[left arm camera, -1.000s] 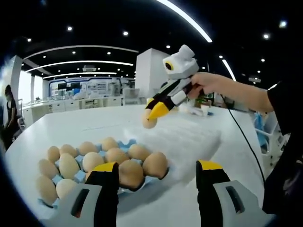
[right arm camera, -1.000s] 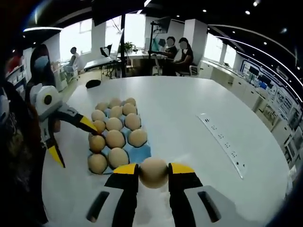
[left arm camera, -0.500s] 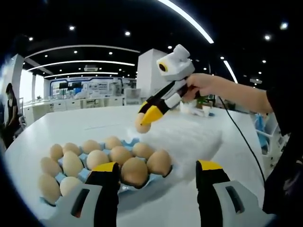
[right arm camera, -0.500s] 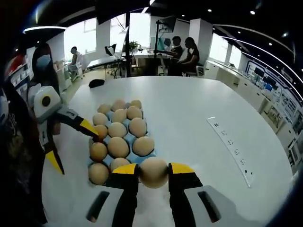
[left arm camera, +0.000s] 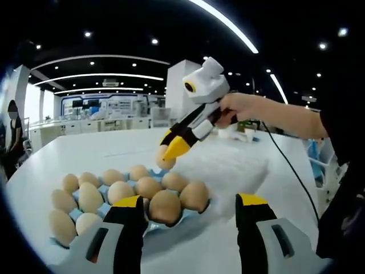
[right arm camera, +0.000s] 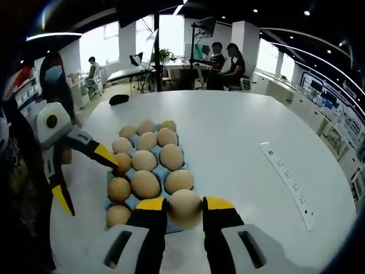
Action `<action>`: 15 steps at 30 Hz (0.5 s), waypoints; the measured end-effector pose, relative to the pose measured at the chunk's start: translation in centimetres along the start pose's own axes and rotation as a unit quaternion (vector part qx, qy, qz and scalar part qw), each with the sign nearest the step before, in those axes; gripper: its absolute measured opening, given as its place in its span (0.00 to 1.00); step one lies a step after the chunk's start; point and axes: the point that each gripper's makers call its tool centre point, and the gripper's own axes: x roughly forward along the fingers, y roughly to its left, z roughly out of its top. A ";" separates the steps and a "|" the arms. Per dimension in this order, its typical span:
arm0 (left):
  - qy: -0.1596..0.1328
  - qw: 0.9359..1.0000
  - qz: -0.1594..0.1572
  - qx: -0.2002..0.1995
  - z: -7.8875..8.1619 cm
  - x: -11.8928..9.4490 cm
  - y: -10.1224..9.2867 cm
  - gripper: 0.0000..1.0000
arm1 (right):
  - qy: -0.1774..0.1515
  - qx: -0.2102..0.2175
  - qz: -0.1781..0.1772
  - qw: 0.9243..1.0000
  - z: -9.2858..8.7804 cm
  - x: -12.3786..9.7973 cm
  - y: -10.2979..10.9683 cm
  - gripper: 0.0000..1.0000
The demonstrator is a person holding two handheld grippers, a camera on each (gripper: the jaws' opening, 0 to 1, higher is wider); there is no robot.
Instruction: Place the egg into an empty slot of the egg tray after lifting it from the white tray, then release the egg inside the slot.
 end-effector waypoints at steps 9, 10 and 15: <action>-0.002 1.000 -0.004 -0.001 0.1 0.0 -0.1 0.67 | 0.009 0.005 0.005 1.000 -0.6 0.9 0.1 0.25; -0.002 1.000 -0.004 -0.001 0.1 0.0 -0.1 0.67 | 0.011 0.005 0.006 1.000 -0.7 1.0 0.1 0.25; -0.003 1.000 -0.004 -0.002 0.3 -0.1 0.0 0.67 | 0.019 0.019 0.007 1.000 -1.1 1.4 -0.6 0.25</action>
